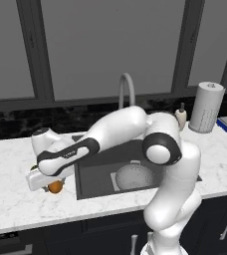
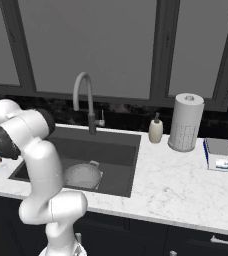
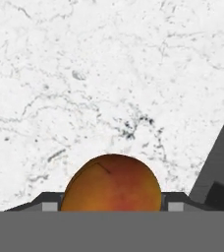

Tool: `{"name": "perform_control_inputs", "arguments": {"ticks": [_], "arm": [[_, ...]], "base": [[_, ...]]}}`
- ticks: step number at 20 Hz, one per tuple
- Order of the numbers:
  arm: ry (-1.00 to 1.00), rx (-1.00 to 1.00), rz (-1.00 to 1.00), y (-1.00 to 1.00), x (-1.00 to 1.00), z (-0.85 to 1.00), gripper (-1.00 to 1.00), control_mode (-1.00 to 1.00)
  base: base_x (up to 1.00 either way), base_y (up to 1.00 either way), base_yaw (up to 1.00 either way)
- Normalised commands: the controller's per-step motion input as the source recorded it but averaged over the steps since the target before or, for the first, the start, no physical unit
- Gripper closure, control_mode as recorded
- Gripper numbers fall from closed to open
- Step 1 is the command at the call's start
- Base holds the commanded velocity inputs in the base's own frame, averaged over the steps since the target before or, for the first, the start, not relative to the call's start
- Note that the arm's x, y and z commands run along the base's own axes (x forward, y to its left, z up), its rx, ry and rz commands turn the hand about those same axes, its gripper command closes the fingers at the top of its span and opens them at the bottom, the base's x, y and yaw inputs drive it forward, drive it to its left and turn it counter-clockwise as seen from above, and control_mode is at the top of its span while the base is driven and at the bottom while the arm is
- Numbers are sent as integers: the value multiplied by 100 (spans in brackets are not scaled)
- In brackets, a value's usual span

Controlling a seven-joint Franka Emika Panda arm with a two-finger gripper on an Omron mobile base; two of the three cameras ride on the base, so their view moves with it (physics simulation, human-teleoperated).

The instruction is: Put the colander in the sink, put the peach, mango in the colander, and turn on the sink faucet and pour water over the colander.

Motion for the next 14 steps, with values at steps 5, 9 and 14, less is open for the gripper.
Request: {"name": "perform_control_inputs", "arguments": {"ticks": [5, 9, 14], "arm": [[0, 4, -9, -100, -10, 30, 100, -100], [0, 6, -12, -100, 0, 6, 100, -100], [0, 8, -16, -100, 6, 0, 100, -100]], "base": [[0, 0, 0], [0, 0, 0], [0, 0, 0]]}}
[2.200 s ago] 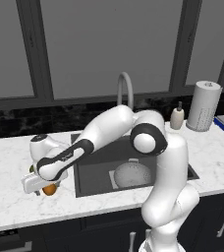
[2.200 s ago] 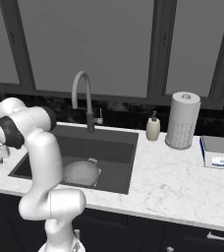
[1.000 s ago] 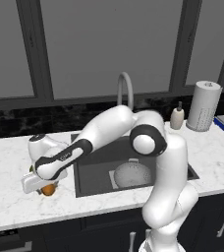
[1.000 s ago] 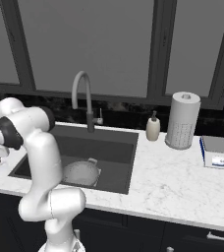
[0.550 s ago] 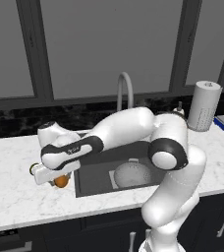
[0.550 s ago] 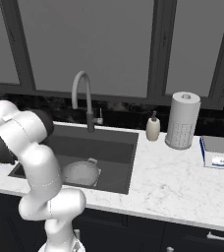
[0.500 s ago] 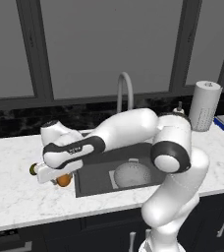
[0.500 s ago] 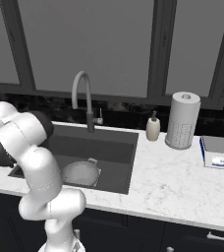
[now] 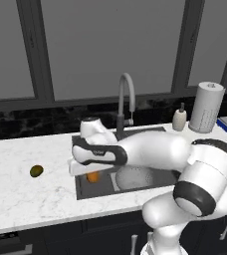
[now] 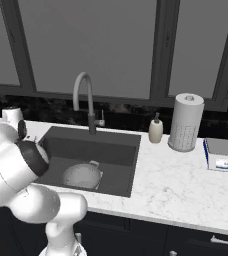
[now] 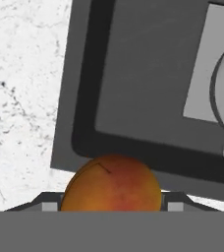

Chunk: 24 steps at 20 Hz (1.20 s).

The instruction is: Put the colander in the sink, put the peach, mango in the colander, and turn on the sink faucet and pour water over the colander.

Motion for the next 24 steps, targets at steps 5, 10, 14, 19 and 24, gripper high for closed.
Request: {"name": "perform_control_inputs", "arguments": {"ticks": [5, 10, 14, 19, 24], "arm": [[0, 6, -13, -100, 14, 0, 100, -100], [-1, 1, -5, -100, 22, -8, 100, -100], [-1, 0, 0, -81, 47, -15, 100, -100], [0, 0, 0, -59, 54, -10, 100, -100], [0, 0, 0, -51, 58, -39, 100, -100]], "base": [[0, 0, 0], [0, 0, 0], [0, 0, 0], [0, 0, 0], [0, 0, 0]]}}
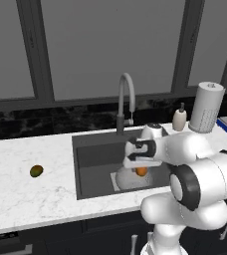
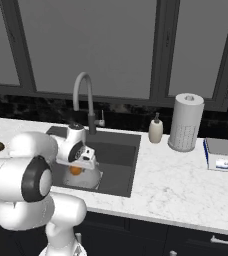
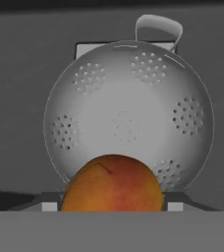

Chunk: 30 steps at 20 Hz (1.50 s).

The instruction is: Put the colander in the sink, put the peach, mango in the colander, and turn on the sink faucet and pour water over the colander.

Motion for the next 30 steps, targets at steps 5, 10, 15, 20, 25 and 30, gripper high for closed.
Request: {"name": "perform_control_inputs", "arguments": {"ticks": [5, 10, 15, 20, 25, 30], "arm": [[0, 0, 0, -22, 57, -70, 100, -100], [0, 0, 0, -13, 60, -32, 100, -100], [1, 0, 0, -16, 58, -27, 100, -100], [0, 0, 0, -4, 39, -47, 100, -100], [0, 0, 0, 0, 2, -27, 100, -100], [-1, 0, 0, 0, -11, 0, 100, -100]], "base": [[0, 0, 0], [0, 0, 0], [0, 0, 0], [0, 0, 0], [0, 0, 0], [0, 0, 0]]}}
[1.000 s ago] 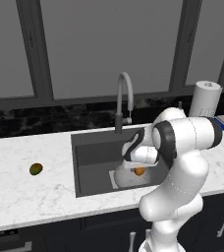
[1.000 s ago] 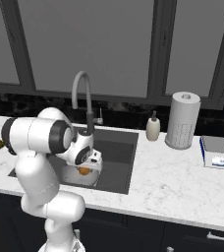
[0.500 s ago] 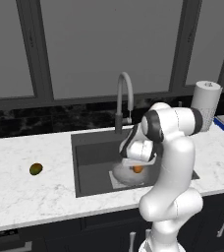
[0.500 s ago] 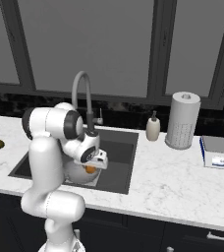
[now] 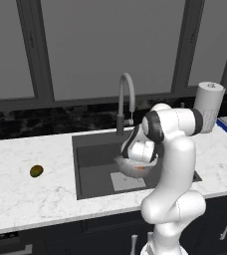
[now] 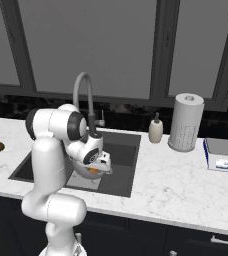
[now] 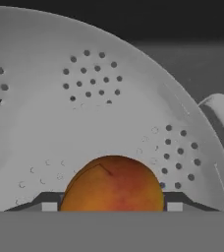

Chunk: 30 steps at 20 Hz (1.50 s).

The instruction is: Put the colander in the sink, put the peach, mango in the colander, and turn on the sink faucet and pour water over the colander.

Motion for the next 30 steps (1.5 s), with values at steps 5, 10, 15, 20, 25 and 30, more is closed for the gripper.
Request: {"name": "perform_control_inputs", "arguments": {"ticks": [5, 10, 15, 20, 25, 30], "arm": [[-7, 0, 0, 0, -20, 6, -100, -100], [-12, 0, 0, 0, -13, 28, -100, -100], [-17, 0, 0, 0, -18, 45, -100, -100], [-17, 0, 0, 0, -59, 51, -100, -100], [-17, 0, 0, 8, -69, 70, -100, -100], [-9, 0, 0, 8, -28, 98, -100, -100]], "base": [[0, 0, 0], [0, 0, 0], [0, 0, 0], [0, 0, 0], [0, 0, 0], [0, 0, 0]]}}
